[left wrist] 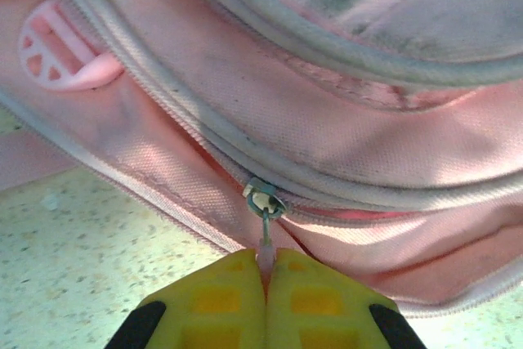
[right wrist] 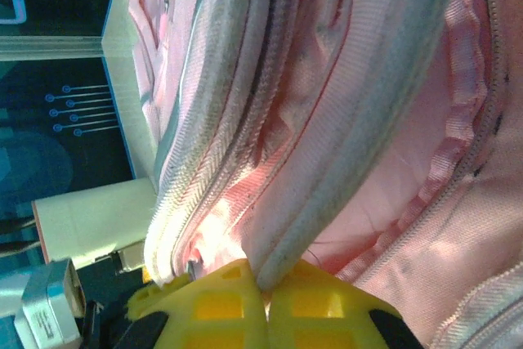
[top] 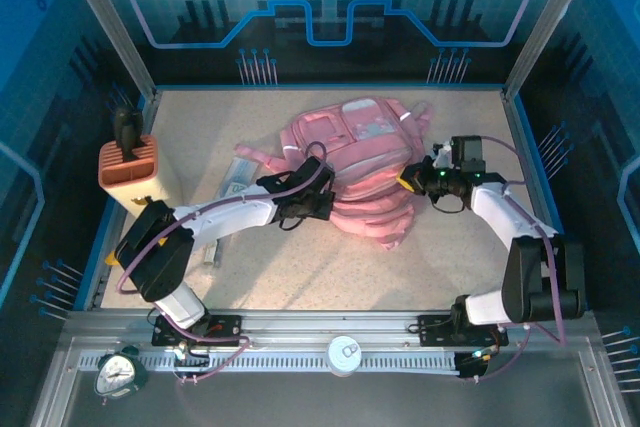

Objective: Pack the student bag

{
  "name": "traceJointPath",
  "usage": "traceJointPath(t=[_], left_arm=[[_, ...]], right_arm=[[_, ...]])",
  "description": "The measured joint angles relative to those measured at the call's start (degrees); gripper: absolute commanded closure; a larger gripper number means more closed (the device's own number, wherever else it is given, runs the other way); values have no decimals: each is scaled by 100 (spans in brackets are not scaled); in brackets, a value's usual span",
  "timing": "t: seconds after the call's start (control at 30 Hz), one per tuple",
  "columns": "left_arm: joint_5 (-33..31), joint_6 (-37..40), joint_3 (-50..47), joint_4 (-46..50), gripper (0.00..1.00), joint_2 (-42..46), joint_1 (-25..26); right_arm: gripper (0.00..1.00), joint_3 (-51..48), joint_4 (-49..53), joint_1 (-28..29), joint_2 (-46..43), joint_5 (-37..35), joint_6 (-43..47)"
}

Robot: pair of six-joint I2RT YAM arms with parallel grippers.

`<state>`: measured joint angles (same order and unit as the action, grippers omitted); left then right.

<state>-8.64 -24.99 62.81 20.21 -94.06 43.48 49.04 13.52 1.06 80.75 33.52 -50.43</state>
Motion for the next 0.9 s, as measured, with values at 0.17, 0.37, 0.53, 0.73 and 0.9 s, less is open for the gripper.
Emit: traceJointPath(t=[0.17, 0.37, 0.53, 0.73, 0.9], left_arm=[[116, -66, 525, -7, 100, -444, 297], [205, -61, 734, -7, 100, -636, 496], [208, -57, 793, 11, 100, -651, 496], [208, -57, 883, 52, 100, -748, 496], [208, -55, 883, 57, 100, -748, 496]], right_arm=[[57, 232, 105, -212, 188, 15, 203], [47, -299, 262, 55, -529, 2, 295], [46, -962, -17, 691, -879, -7, -212], [46, -1215, -649, 1113, -638, -260, -914], [59, -1154, -1093, 1320, -192, -501, -1241]])
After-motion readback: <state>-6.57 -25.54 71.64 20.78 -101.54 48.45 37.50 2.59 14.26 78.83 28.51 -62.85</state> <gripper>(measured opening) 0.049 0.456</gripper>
